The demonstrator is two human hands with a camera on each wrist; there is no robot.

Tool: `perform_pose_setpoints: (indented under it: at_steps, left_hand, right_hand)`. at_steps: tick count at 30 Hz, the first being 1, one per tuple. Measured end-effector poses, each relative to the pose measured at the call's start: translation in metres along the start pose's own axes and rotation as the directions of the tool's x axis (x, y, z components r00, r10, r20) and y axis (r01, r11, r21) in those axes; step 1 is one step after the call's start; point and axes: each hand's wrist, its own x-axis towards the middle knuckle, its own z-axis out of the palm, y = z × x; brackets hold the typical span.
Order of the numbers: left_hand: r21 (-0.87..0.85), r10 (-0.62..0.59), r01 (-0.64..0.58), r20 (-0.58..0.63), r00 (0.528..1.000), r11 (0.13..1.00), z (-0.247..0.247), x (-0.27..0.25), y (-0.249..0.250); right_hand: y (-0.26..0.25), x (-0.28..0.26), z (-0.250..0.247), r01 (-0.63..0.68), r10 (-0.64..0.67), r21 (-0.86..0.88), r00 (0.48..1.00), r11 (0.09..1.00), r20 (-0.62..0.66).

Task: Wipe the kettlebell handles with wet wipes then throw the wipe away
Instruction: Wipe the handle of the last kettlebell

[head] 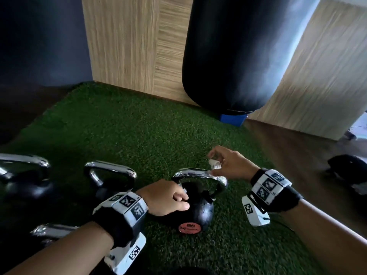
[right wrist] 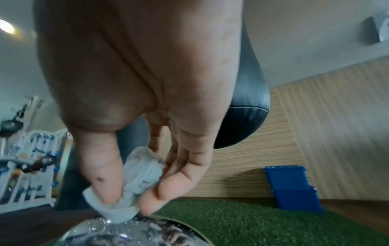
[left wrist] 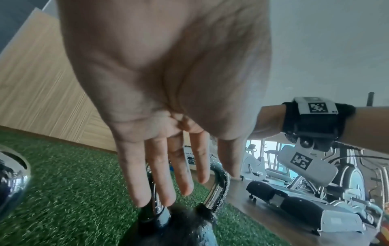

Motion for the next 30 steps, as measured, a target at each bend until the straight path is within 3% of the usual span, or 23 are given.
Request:
perform_pose_setpoints:
  at_steps: [9,14,17,22,30]
  left_hand:
    - [0.352,-0.173,0.141,0.061,0.983,0.925,0.048,0.023,0.051]
    - [0.515,-0.072,0.048,0.026,0.997,0.856,0.074,0.045,0.066]
    - [0.549,-0.095,0.102,-0.042,0.995,0.829,0.08,0.067,0.069]
    - [0.576,-0.234,0.162,0.052,0.971,0.801,0.108,0.087,0.056]
    - [0.568,-0.326,0.229,0.074,0.942,0.791,0.138,0.096,0.034]
  right_hand:
    - [0.042,-0.015,0.018,0.157,-0.113,0.192,0.969,0.969,-0.22]
    - [0.038,-0.027,0.022,0.224,-0.157,0.185,0.935,0.957,-0.319]
    - [0.031,-0.029,0.024,0.272,-0.204,0.143,0.908,0.952,-0.367]
    - [0.018,-0.023,0.03,0.268,-0.23,0.065,0.909,0.961,-0.349]
    - [0.0,-0.009,0.05,0.232,-0.234,-0.039,0.935,0.972,-0.267]
